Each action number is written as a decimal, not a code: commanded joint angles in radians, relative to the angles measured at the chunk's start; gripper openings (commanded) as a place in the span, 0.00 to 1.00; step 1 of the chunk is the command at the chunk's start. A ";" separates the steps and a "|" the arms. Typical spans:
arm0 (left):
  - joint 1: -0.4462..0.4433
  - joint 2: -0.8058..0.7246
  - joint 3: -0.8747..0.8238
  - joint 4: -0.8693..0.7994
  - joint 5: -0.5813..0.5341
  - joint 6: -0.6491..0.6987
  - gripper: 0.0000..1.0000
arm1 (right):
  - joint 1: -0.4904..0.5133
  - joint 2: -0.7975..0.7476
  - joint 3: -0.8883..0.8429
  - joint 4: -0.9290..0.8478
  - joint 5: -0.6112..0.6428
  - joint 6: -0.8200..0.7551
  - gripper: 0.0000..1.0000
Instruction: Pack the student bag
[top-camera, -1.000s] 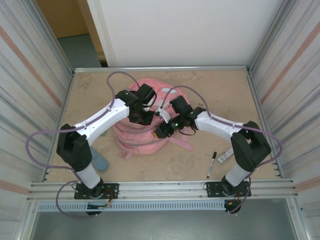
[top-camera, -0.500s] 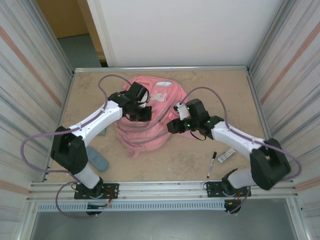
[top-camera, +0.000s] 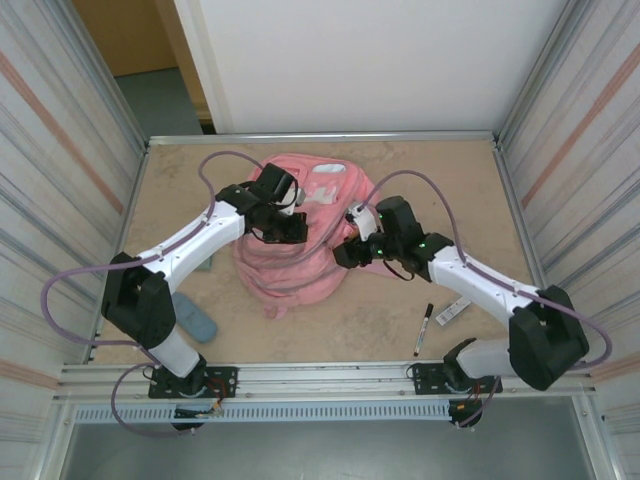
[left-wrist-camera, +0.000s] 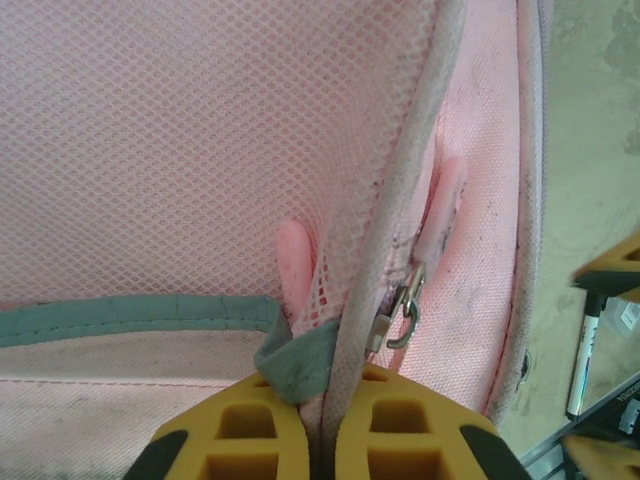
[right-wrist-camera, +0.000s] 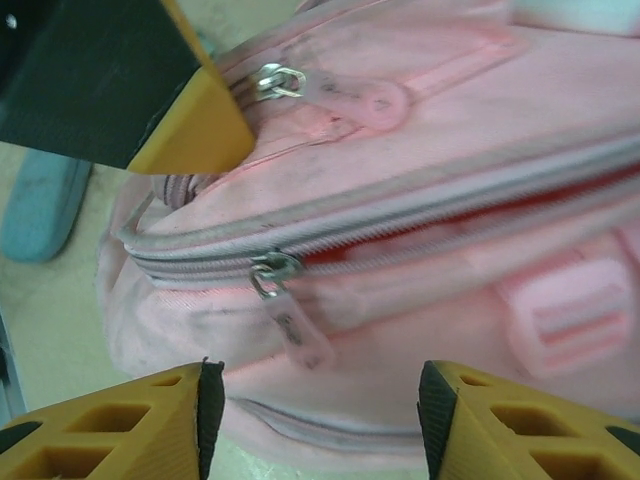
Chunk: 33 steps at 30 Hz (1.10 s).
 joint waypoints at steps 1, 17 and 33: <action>0.002 -0.040 0.043 0.082 0.097 0.007 0.00 | 0.008 0.084 0.066 0.006 -0.052 -0.110 0.52; 0.046 -0.043 0.055 0.055 0.093 -0.012 0.00 | 0.074 0.061 0.086 -0.125 -0.242 -0.021 0.12; 0.051 -0.028 0.029 0.127 0.100 -0.041 0.00 | 0.263 0.175 0.089 0.035 -0.085 0.262 0.41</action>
